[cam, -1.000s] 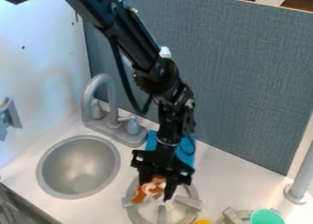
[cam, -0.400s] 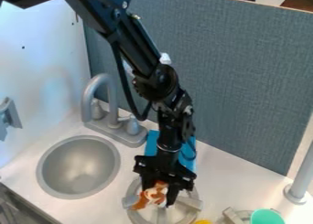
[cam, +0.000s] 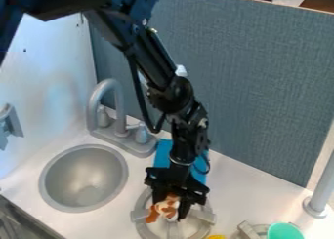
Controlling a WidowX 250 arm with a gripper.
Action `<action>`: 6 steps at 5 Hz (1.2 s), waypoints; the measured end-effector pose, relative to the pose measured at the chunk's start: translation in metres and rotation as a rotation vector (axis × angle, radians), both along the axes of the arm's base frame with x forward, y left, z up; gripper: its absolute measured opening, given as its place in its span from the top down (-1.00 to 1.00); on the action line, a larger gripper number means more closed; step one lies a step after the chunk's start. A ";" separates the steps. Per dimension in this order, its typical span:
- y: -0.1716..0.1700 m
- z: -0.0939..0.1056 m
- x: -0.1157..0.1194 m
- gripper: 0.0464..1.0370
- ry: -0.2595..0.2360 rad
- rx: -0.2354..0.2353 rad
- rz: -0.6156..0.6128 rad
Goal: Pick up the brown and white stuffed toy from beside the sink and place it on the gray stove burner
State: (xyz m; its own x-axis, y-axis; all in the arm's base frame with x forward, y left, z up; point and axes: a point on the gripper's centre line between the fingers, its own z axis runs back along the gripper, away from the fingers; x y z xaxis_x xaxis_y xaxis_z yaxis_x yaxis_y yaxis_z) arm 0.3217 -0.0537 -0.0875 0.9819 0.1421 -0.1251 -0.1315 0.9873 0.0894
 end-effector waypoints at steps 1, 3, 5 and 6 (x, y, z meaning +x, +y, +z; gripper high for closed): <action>0.015 -0.001 0.006 -0.37 -0.018 0.018 0.027; 0.025 -0.003 0.005 -0.94 -0.044 0.009 0.067; 0.019 0.038 0.007 -0.93 -0.177 -0.040 0.083; 0.019 0.059 0.000 -0.93 -0.224 -0.054 0.074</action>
State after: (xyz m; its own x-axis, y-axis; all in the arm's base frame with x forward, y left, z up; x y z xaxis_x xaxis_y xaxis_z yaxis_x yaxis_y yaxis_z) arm 0.3215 -0.0351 -0.0285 0.9731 0.2140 0.0854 -0.2146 0.9767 -0.0031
